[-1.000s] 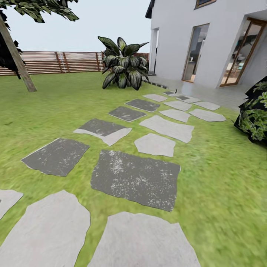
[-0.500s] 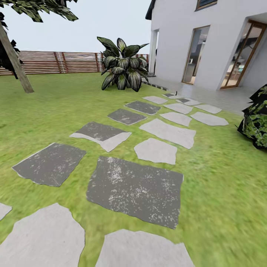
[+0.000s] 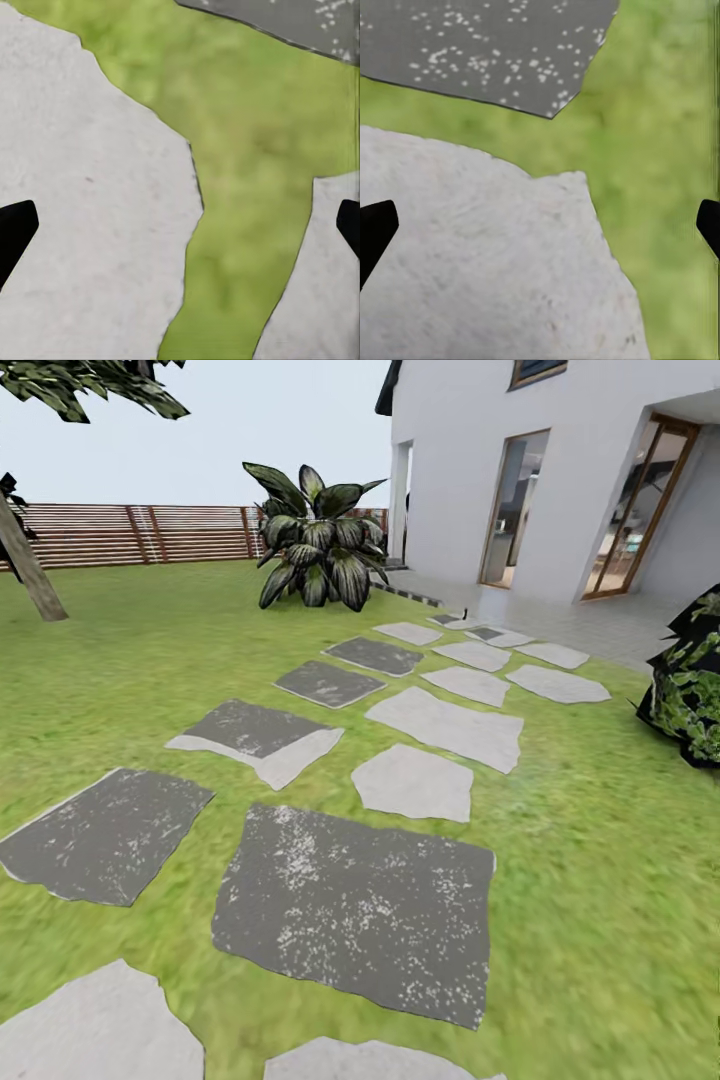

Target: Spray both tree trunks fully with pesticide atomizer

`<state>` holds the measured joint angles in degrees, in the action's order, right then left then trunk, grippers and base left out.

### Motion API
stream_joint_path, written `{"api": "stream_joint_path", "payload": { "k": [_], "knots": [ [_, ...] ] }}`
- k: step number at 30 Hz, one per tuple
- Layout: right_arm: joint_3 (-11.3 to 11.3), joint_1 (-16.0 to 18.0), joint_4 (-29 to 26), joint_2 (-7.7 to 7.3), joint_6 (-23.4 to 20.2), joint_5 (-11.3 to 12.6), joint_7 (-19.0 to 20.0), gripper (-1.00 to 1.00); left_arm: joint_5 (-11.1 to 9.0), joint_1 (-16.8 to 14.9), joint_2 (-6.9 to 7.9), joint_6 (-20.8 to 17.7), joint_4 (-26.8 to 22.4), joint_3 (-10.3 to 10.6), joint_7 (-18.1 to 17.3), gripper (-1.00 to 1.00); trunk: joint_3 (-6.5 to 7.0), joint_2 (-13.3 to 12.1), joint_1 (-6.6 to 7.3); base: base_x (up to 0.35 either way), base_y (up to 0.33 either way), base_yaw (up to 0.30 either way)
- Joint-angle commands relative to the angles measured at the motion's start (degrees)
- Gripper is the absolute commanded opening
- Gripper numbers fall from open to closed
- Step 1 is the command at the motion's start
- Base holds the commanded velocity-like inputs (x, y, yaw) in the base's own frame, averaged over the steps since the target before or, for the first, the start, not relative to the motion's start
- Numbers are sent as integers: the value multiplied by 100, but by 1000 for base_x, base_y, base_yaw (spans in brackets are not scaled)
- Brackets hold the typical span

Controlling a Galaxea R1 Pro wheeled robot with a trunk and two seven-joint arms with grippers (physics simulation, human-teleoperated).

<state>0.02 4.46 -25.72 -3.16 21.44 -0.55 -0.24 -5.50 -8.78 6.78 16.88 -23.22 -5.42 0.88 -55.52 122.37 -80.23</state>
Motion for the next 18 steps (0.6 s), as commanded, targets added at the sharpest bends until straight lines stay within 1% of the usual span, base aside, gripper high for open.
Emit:
{"api": "stream_joint_path", "payload": {
  "k": [1, 3, 5, 18],
  "knots": [
    [3, 4, 5, 0, 16, -6, -2, 100, -57, -1, 2, 17, 2, 15, 5, 100, -5, 1, -3, 340, 0, -255],
    [6, 3, 5, 0, 17, -6, -2, 100, -57, -1, 1, 17, 2, 15, 5, 100, -5, 1, -3, 340, 0, -222],
    [7, 3, 5, 0, 18, -7, -2, 100, -57, -1, 0, 17, 2, 15, 6, 100, -5, 1, -3, 340, 0, -108],
    [7, 3, 5, 0, 16, -7, 2, 100, -57, -1, -1, 17, 2, 15, 3, 100, -3, 1, -3, 340, 0, -23]
  ]
}}
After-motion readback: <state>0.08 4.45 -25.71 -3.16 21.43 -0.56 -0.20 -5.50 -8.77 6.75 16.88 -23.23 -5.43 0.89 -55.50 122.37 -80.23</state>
